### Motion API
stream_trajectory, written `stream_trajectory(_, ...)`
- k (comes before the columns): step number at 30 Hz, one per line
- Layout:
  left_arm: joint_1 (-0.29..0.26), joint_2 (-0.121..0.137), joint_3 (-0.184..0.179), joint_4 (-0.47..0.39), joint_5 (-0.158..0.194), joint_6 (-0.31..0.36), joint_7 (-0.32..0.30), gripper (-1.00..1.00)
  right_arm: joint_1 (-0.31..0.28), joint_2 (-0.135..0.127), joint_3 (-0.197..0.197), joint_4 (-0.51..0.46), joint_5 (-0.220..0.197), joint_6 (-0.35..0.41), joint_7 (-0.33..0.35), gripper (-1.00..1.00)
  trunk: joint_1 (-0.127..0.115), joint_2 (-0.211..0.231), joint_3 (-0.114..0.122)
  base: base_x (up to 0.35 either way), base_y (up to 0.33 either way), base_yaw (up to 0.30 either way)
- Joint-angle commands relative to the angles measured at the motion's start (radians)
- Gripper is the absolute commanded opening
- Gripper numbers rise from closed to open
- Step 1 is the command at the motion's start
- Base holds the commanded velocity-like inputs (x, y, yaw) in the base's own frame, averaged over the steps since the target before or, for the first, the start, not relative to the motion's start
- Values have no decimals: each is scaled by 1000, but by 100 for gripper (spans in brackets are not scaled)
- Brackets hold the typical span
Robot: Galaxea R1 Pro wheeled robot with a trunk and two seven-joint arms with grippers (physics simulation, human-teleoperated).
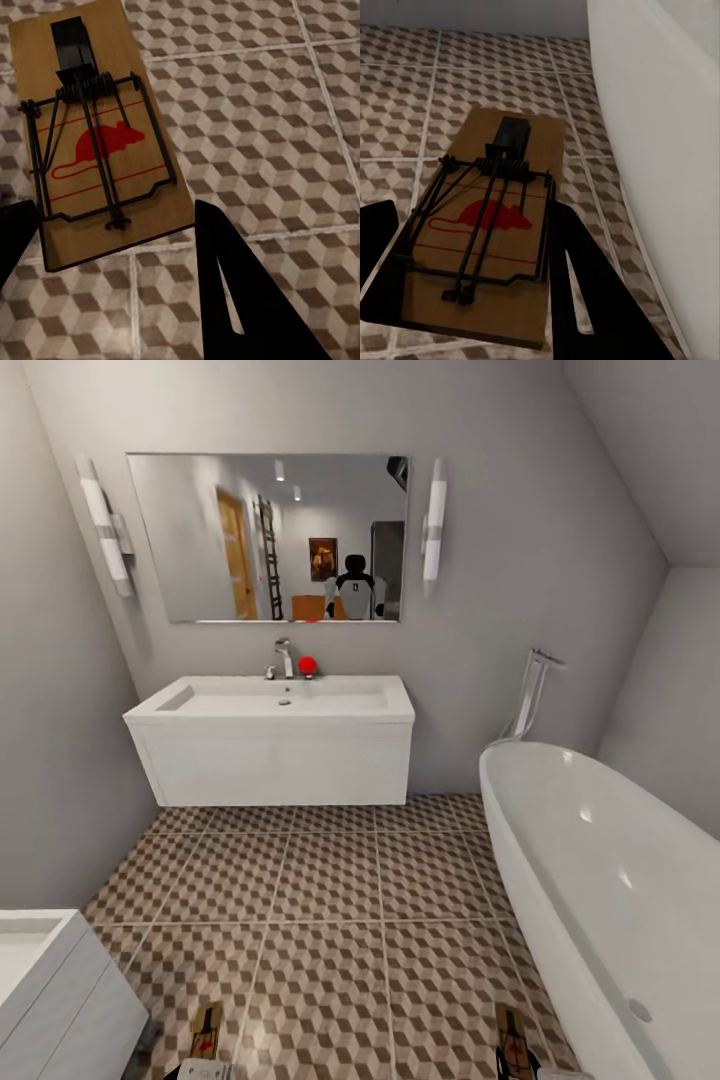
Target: Take the four mousetraps from the cabinet in the bathroom and place them on the bathroom floor. Make sure all four end up on the same floor surface, and ensure that at least two of them are either under or directly next to the same bathroom sink.
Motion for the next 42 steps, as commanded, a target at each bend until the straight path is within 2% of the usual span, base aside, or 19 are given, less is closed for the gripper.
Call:
stream_trajectory(1,-1,-1,-4,3,6,-3,-5,-100,0,1,-4,0,11,-2,-6,-100,1,0,-1,308,0,0)
stream_trajectory(31,-1,-1,-4,3,6,-3,-5,-100,-1,1,-4,0,11,-1,-5,-100,1,0,-1,304,0,0)
stream_trajectory(42,-1,-1,-3,3,6,-3,-5,-100,0,1,-4,0,11,-1,-4,-100,1,0,-1,63,5,0)
